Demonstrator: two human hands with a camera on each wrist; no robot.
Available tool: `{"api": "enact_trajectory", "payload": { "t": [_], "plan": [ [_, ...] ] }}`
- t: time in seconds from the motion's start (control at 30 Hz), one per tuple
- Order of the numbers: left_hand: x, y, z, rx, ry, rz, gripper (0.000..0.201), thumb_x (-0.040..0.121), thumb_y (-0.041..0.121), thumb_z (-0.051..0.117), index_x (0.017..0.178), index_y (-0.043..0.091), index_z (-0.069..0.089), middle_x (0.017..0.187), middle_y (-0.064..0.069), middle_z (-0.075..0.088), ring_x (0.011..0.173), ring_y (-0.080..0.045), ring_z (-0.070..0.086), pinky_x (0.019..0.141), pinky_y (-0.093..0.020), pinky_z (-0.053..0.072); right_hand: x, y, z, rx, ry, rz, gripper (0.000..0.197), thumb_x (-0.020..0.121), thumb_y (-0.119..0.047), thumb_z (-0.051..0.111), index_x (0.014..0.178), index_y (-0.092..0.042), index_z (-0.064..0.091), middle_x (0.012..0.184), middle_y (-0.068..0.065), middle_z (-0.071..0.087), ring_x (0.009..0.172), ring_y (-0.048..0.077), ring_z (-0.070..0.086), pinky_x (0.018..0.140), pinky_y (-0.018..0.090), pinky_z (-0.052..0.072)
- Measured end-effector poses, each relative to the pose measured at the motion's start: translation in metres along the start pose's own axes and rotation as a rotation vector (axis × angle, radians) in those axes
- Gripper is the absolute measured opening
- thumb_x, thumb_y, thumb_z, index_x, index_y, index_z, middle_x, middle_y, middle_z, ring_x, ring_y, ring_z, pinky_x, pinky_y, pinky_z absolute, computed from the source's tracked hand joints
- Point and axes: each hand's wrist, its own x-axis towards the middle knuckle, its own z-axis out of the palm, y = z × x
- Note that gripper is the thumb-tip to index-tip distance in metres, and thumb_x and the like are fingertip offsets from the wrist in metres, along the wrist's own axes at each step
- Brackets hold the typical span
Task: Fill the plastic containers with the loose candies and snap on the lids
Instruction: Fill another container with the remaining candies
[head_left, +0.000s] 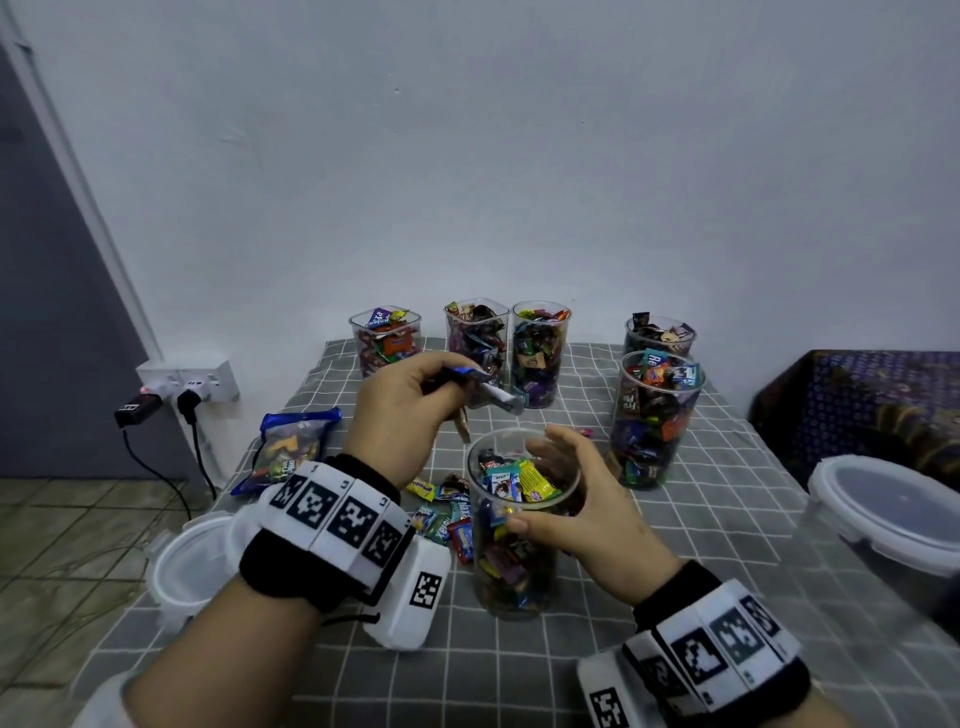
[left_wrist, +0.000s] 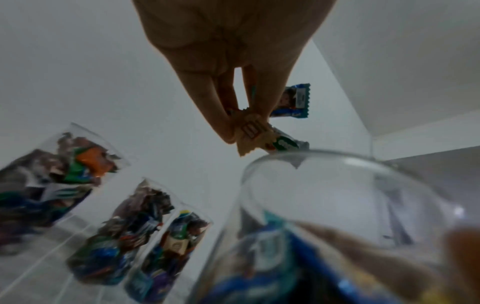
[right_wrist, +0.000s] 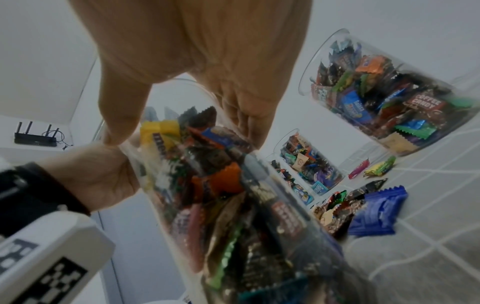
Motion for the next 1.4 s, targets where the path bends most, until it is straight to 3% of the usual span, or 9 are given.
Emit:
{"api": "enact_trajectory", "payload": {
  "t": [0.1,0.23,0.43,0.6,0.8,1.0,1.2,1.3,1.4],
  "plan": [
    [-0.004,0.01,0.005,0.024,-0.072,0.042,0.026,0.085,-0.001,0.062,0.08,0.024,0.069,0.074,0.001,0.069,0.068,-0.007,0.064,0.066,-0.025,0.056,0.0,0.002,0.0,0.015,-0.008,0.001,0.097,0.044,-0.047,0.088,0.126,-0.036,0.036,0.127,-0.011,0.052,0.115,-0.002,0.052,0.096,0.016,0.043],
    [-0.01,0.009,0.015,0.115,-0.16,0.085,0.024,0.085,0.005,0.064,0.082,0.027,0.071,0.079,-0.004,0.071,0.073,-0.022,0.066,0.072,-0.041,0.057,0.0,0.002,0.001,0.006,0.001,-0.005,0.103,0.044,-0.05,0.081,0.134,-0.023,0.037,0.126,-0.005,0.055,0.114,0.004,0.055,0.101,0.028,0.045],
    [-0.015,0.009,0.022,0.308,-0.228,0.125,0.025,0.08,0.005,0.064,0.084,0.028,0.073,0.085,0.008,0.071,0.079,-0.006,0.065,0.075,-0.032,0.054,0.001,0.004,0.002,0.034,-0.002,0.005,0.097,0.048,-0.043,0.085,0.132,-0.026,0.039,0.125,-0.003,0.058,0.116,0.01,0.056,0.102,0.04,0.045],
    [-0.014,0.014,0.019,0.337,-0.24,0.127,0.027,0.079,0.013,0.065,0.078,0.041,0.069,0.084,0.01,0.072,0.082,0.001,0.065,0.079,-0.025,0.052,0.001,0.005,0.001,0.024,0.004,0.013,0.093,0.05,-0.034,0.086,0.13,-0.028,0.038,0.127,-0.006,0.054,0.115,0.003,0.055,0.102,0.03,0.044],
    [-0.015,0.025,0.02,0.464,-0.188,0.167,0.018,0.082,0.015,0.063,0.085,0.028,0.074,0.082,0.008,0.072,0.078,0.0,0.062,0.073,-0.018,0.049,0.001,0.007,0.001,0.01,0.005,0.004,0.089,0.05,-0.035,0.086,0.125,-0.035,0.038,0.126,-0.009,0.055,0.113,0.001,0.055,0.102,0.031,0.044],
    [-0.019,0.027,0.029,0.584,-0.458,0.091,0.015,0.087,0.032,0.063,0.091,0.024,0.075,0.084,0.007,0.072,0.078,-0.003,0.062,0.076,-0.026,0.048,0.001,0.009,0.002,0.051,-0.005,-0.012,0.103,0.046,-0.052,0.086,0.134,-0.026,0.038,0.127,-0.005,0.055,0.12,0.012,0.053,0.102,0.042,0.044],
    [-0.016,0.016,0.024,0.207,-0.196,0.051,0.011,0.086,0.024,0.064,0.079,0.026,0.072,0.069,0.013,0.068,0.069,-0.002,0.062,0.07,-0.026,0.052,0.001,0.011,0.003,0.086,0.004,-0.015,0.092,0.048,-0.039,0.084,0.127,-0.033,0.038,0.125,-0.01,0.055,0.115,0.004,0.055,0.103,0.03,0.043],
    [-0.01,0.009,0.012,0.134,-0.075,0.003,0.014,0.087,0.02,0.062,0.079,0.029,0.069,0.073,0.012,0.067,0.073,-0.002,0.061,0.068,-0.023,0.05,0.001,0.008,-0.005,-0.035,-0.062,0.012,0.097,0.051,-0.034,0.087,0.127,-0.042,0.028,0.128,-0.02,0.048,0.117,-0.003,0.051,0.103,0.02,0.039],
    [-0.003,-0.007,-0.002,0.195,-0.054,-0.089,0.016,0.089,0.017,0.06,0.081,0.029,0.067,0.08,0.01,0.066,0.074,-0.004,0.059,0.069,-0.024,0.047,0.006,0.004,-0.02,-0.288,-0.22,0.009,0.094,0.057,-0.03,0.089,0.127,-0.045,0.029,0.129,-0.02,0.047,0.122,0.0,0.045,0.107,0.024,0.035]
  ]
}}
